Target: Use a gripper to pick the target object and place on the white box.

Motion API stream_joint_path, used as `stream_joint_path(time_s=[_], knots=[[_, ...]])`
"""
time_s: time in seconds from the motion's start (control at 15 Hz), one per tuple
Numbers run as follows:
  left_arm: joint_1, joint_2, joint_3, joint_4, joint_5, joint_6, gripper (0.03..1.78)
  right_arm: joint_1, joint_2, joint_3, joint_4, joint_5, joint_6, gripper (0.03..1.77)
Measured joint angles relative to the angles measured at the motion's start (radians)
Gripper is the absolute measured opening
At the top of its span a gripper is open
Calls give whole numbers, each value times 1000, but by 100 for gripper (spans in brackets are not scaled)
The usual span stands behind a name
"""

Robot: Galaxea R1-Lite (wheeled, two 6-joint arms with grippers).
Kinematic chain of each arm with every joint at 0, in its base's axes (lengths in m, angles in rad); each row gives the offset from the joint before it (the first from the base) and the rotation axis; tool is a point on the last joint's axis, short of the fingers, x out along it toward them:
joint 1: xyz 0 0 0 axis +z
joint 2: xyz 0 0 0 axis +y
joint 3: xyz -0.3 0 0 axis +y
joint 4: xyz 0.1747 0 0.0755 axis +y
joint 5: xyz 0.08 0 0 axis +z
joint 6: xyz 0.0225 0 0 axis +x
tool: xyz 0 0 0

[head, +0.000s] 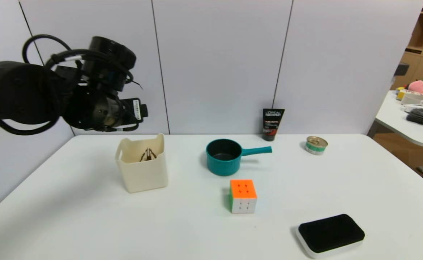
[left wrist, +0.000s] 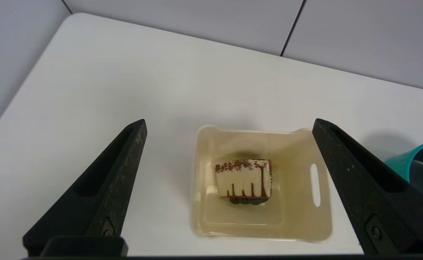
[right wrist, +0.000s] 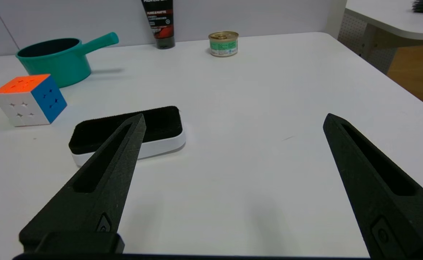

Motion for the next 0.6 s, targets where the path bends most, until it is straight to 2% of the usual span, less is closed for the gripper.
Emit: stream_joint_path(time_s=[0.33, 0.47, 0.6], knots=[[58, -298, 166, 6, -21, 196, 167, 0, 0, 0, 0, 0, 0, 170], [104, -434, 267, 2, -88, 269, 167, 0, 0, 0, 0, 0, 0, 170], [182, -565, 379, -11, -207, 361, 168, 0, 0, 0, 0, 0, 0, 170]])
